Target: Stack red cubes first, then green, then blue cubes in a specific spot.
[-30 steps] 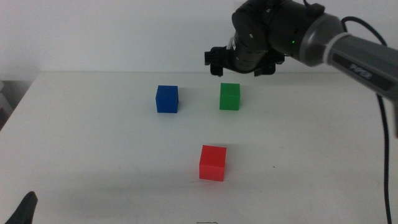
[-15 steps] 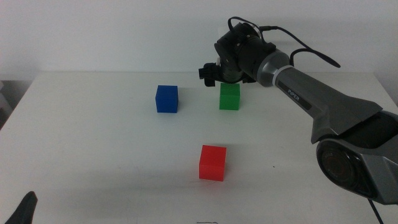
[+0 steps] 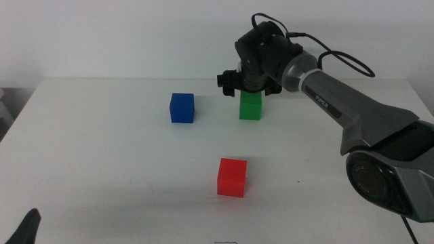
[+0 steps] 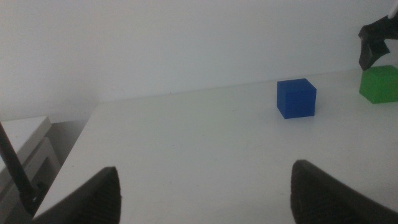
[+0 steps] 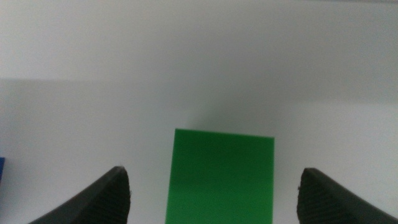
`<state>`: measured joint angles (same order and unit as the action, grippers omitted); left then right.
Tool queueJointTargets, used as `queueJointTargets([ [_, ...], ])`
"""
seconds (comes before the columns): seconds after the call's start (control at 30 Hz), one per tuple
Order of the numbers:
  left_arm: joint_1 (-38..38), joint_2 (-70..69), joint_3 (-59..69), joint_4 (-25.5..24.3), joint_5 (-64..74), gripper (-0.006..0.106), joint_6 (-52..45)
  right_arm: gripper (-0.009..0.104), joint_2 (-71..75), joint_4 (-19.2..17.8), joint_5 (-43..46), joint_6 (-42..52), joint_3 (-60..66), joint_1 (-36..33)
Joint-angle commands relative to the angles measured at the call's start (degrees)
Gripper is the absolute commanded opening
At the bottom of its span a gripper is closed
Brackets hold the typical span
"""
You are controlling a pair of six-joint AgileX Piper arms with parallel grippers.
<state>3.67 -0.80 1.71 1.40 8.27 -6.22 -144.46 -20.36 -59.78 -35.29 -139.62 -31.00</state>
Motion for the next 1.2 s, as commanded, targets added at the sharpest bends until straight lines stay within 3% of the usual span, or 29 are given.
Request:
queueJointTargets([
  [0.0,0.2,-1.1,-0.2,0.7,-4.3,0.094,0.1,0.080,4.4,-1.1,1.0,0.1,-2.0,0.5],
  [0.2,0.2,-1.1,-0.2,0.7,-4.3,0.094,0.1,0.078,2.5,-0.8,0.7,0.1,-2.0,0.5],
  [0.53,0.2,-1.1,-0.2,0.7,-4.3,0.094,0.1,0.074,0.7,-3.4,1.6,-2.5,-2.0,0.5],
  [0.67,0.2,-1.1,-0.2,0.7,-4.3,0.094,0.1,0.054,0.7,-3.5,1.5,-2.5,-2.0,0.5],
  [0.87,0.2,-1.1,-0.2,0.7,-4.3,0.094,0.1,-0.001,1.0,-3.5,0.8,0.8,-2.0,0.3],
  [1.17,0.2,-1.1,-0.2,0.7,-4.3,0.094,0.1,-0.001,7.8,-5.3,-5.1,2.4,-2.0,-3.3],
])
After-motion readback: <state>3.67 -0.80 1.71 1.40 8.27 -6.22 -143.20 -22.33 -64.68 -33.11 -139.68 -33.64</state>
